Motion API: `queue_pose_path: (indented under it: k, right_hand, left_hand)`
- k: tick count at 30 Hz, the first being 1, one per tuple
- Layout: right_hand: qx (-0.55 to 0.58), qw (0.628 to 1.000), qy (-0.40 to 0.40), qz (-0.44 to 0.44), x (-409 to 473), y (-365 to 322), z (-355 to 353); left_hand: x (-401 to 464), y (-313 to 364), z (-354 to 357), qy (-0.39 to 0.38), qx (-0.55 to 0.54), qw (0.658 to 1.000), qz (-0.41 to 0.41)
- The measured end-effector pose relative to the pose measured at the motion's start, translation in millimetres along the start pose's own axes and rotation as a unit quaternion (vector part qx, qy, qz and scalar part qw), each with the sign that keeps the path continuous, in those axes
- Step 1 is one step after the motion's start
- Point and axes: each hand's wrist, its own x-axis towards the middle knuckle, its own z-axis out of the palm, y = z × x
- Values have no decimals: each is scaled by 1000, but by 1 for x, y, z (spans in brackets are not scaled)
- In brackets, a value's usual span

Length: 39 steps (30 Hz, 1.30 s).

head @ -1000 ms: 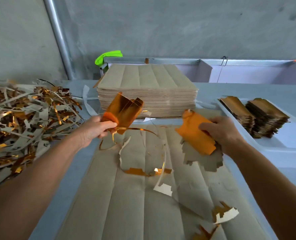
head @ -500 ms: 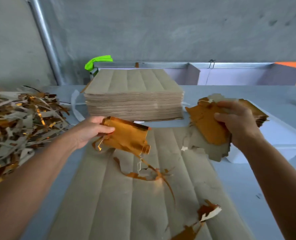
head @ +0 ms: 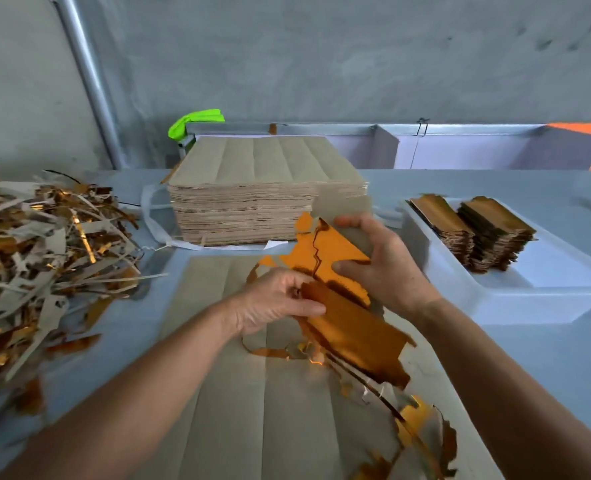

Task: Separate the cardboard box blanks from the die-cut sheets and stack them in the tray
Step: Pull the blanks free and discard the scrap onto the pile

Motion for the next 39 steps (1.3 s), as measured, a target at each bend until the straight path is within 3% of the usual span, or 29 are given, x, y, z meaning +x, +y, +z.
queue_pose_path:
  k: [5,10,16,23,28,34,39]
  right_hand:
    - [-101,994,-29,5,-7,15,-14]
    - [-135,988,-76,27,-15,30,-18]
    - [-162,985,-50,45,-20,40,-17]
    - [-239,962,-84,103,-16,32,9]
    - [-251,951,-81,161,-9,33,6]
    - [-229,956,-49,179,-17,40,9]
    - [-137,973,46,178,-10,34,-19]
  left_hand:
    - [-4,-7,-17,88,87,991,-54]
    - [-10,-2,-43,227,115,966,-41]
    - [-29,-7,-86,344,133,928,-47]
    - [-32,5,-80,205,37,976,-58]
    - [-28,8,-71,158,-28,985,-61]
    - [-22,10,-54,115,69,990,-48]
    - [-16,16,-50,138,139,979,-53]
